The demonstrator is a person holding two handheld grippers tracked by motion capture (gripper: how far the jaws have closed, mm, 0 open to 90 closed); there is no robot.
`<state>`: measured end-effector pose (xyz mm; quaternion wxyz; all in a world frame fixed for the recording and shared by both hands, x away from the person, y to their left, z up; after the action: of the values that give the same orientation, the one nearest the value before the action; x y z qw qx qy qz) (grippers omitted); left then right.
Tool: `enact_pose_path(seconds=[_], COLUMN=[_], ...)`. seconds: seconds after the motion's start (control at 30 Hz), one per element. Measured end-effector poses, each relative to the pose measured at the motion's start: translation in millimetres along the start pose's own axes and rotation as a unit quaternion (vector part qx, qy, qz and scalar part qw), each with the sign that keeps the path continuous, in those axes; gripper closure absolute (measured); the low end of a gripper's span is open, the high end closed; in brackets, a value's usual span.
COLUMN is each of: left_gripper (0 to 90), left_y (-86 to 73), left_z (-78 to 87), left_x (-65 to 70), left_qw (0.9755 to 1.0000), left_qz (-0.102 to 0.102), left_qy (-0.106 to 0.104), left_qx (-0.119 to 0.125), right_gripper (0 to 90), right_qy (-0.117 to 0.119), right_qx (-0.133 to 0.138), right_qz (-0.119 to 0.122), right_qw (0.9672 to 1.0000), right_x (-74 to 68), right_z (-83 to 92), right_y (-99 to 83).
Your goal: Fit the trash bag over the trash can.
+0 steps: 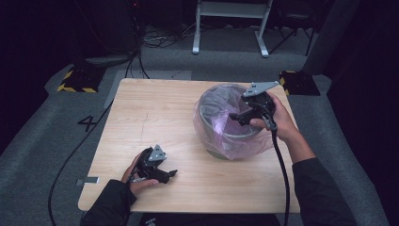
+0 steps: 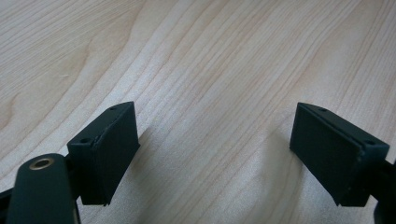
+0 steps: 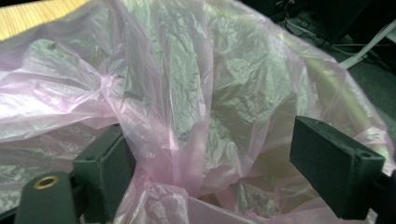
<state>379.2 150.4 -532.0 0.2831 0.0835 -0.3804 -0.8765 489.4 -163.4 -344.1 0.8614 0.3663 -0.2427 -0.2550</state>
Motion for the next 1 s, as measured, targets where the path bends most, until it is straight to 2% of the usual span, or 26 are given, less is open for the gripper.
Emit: enact_pose_path(seconds=[0.23, 0.4, 0.67, 1.0], left_gripper=[15.0, 15.0, 15.0, 15.0], left_y=[0.0, 0.0, 0.0, 0.0], left_z=[0.0, 0.1, 0.0, 0.0], left_x=[0.0, 0.0, 0.1, 0.1], left_qw=[1.0000, 1.0000, 1.0000, 1.0000], left_qz=[0.000, 0.000, 0.000, 0.000], left_qy=[0.000, 0.000, 0.000, 0.000], left_qx=[0.000, 0.000, 0.000, 0.000], right_gripper=[17.0, 18.0, 17.9, 18.3], right_qy=[0.006, 0.008, 0.005, -0.002], right_qx=[0.034, 0.061, 0.083, 0.094], right_qz=[-0.015, -0.030, -0.032, -0.030], right_qw=[0.9993, 0.9976, 0.9960, 0.9952], right_x=[0.0, -0.1, -1.4, -1.4], right_z=[6.5, 10.3, 15.6, 24.2], right_y=[0.1, -0.1, -2.3, -8.3])
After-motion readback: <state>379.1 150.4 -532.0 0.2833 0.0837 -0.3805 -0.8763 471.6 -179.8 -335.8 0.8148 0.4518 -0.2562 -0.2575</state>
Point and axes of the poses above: each handheld gripper's, and its own axes: z roughly backward along the jaws, y roughly out of its top, x roughly to its right, the point moved 4 cm from there along -z, roughly forward along the jaws, and after that the axes turned 5 degrees about -y, right-handed, at the moved point
